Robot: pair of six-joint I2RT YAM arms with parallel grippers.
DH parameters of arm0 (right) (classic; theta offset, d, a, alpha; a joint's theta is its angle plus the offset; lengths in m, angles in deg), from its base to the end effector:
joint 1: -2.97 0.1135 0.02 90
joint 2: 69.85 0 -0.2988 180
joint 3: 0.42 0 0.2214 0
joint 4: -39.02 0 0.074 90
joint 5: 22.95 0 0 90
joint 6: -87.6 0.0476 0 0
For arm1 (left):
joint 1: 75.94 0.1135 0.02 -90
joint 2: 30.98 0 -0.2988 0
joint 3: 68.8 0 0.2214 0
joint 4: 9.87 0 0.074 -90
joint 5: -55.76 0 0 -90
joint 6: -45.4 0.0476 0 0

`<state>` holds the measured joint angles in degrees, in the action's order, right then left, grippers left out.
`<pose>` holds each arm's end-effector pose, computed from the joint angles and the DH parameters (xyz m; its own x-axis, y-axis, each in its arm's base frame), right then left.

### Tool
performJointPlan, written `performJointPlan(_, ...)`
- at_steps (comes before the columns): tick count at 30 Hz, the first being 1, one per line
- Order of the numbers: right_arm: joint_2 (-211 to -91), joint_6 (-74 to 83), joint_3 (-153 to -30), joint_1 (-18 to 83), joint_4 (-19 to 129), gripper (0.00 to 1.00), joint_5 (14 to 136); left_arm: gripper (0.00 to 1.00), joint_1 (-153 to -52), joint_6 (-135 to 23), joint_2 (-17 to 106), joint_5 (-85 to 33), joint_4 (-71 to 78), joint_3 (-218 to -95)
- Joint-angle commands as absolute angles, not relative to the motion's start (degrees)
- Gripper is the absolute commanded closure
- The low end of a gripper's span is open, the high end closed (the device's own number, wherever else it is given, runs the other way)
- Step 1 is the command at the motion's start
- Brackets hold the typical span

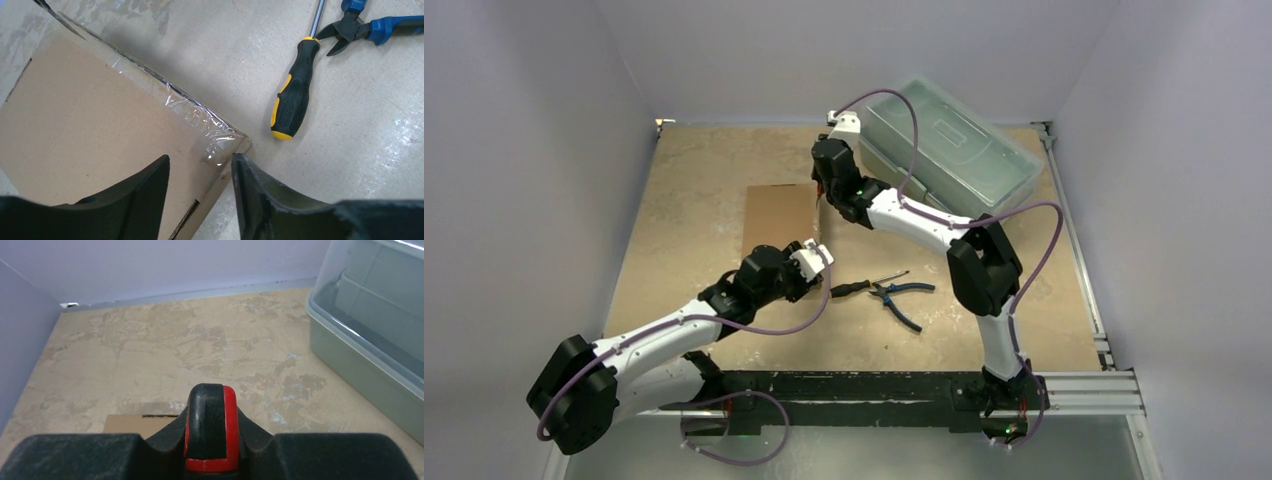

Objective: Unpack the express box

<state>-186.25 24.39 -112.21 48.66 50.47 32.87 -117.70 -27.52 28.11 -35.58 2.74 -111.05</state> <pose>0.3562 0.3266 0.3320 -0.2693 0.2579 -0.9279 -0.1047 0.9499 0.2944 0.1382 -0.1219 0.2459 -0.1595 0.5360 -0.8290 0.7297 0.6296 0.2667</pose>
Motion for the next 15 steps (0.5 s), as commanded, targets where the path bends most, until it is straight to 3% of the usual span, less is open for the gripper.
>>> performJointPlan(1,-186.4,23.3,-115.7,48.6,52.1,1.00,28.8,0.55,-117.2,-28.9,29.2,-34.1,1.1,-112.0)
performJointPlan(5,-186.4,22.7,-115.1,48.6,51.8,1.00,28.7,0.49,-116.4,-29.9,29.6,-32.9,0.7,-112.0)
performJointPlan(10,-187.0,22.6,-115.0,48.6,51.8,1.00,29.7,0.31,-116.3,-30.0,30.2,-35.6,0.6,-111.6)
performJointPlan(15,-187.3,22.7,-114.7,48.6,51.2,1.00,30.2,0.31,-116.0,-30.4,32.6,-35.3,1.3,-112.6)
